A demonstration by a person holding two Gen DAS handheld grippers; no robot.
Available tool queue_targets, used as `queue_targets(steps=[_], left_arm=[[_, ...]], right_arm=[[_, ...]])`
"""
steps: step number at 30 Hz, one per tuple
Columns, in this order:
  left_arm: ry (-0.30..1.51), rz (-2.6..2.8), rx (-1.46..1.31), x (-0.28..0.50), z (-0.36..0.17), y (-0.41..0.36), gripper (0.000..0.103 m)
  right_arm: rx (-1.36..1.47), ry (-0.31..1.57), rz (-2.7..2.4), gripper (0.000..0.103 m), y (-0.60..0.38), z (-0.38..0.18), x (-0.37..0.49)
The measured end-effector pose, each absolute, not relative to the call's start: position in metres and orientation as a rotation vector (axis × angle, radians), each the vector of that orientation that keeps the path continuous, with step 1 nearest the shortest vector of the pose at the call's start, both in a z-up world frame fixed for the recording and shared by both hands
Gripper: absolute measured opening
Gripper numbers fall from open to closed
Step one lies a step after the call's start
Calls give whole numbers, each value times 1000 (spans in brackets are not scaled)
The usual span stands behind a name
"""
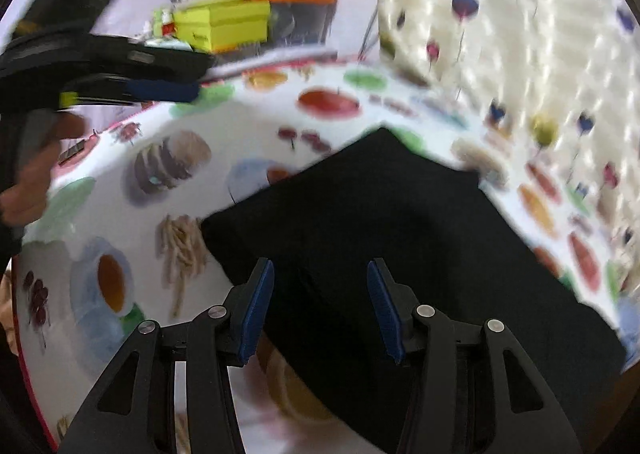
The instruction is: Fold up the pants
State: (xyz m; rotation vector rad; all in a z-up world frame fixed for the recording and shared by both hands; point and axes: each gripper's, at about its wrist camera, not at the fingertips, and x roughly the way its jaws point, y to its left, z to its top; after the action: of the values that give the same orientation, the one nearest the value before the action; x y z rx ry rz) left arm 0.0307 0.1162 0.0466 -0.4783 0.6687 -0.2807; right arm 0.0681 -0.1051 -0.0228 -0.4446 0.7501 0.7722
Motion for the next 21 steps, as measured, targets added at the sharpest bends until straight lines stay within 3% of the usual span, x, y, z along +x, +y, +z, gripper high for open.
queue_targets(steps=[1, 2, 3, 18, 21], left_arm=[[670, -285, -478, 28, 46, 116, 62], [672, -287, -476, 27, 46, 117, 62], [675, -288, -474, 26, 45, 117, 62], [790, -300, -365, 47, 21, 78, 62], [844, -289, -333, 57, 11, 65, 62]], right_arm=[[-407, 760, 778, 26, -107, -23, 71], [-368, 773, 788, 4, -111, -22, 75], [-337, 785, 791, 2, -113, -22, 77], [270, 804, 430, 4, -252, -9, 115], [306, 793, 382, 22, -270, -12, 111]])
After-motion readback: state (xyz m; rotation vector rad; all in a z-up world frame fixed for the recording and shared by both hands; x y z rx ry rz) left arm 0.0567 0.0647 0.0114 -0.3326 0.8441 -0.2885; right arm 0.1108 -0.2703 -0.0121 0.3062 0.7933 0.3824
